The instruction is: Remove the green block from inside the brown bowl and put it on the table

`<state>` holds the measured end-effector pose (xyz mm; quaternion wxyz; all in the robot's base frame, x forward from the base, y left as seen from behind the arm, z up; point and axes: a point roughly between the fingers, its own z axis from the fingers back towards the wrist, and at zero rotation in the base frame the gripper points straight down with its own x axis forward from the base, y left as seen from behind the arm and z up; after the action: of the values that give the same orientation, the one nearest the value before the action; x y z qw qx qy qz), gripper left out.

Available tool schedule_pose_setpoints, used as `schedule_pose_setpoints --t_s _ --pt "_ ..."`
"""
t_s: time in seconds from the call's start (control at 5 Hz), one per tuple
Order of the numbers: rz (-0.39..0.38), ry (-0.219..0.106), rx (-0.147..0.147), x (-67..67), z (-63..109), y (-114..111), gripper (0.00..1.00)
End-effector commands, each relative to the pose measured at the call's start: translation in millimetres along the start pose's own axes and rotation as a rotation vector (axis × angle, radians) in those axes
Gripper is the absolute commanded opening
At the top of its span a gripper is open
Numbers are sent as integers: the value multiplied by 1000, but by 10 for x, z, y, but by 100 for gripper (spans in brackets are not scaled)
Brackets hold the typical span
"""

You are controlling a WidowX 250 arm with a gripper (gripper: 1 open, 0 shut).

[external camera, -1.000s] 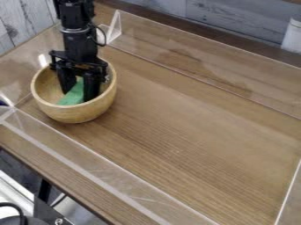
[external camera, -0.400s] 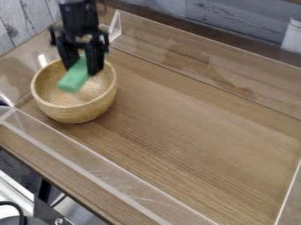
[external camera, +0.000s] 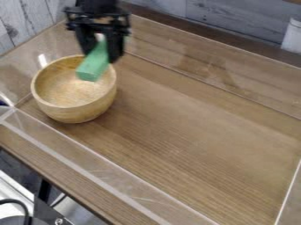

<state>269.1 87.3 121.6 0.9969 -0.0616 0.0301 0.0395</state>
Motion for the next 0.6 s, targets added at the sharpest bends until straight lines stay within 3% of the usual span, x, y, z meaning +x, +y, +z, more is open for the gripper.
schedule_pose_setpoints --t_s 0.0,0.2,0.4 --pt "-61 -53 16 36 34 -445 0" --pt "-96 -46 20 15 -164 -831 0" --pt "-101 -41 30 -23 -234 -637 0"
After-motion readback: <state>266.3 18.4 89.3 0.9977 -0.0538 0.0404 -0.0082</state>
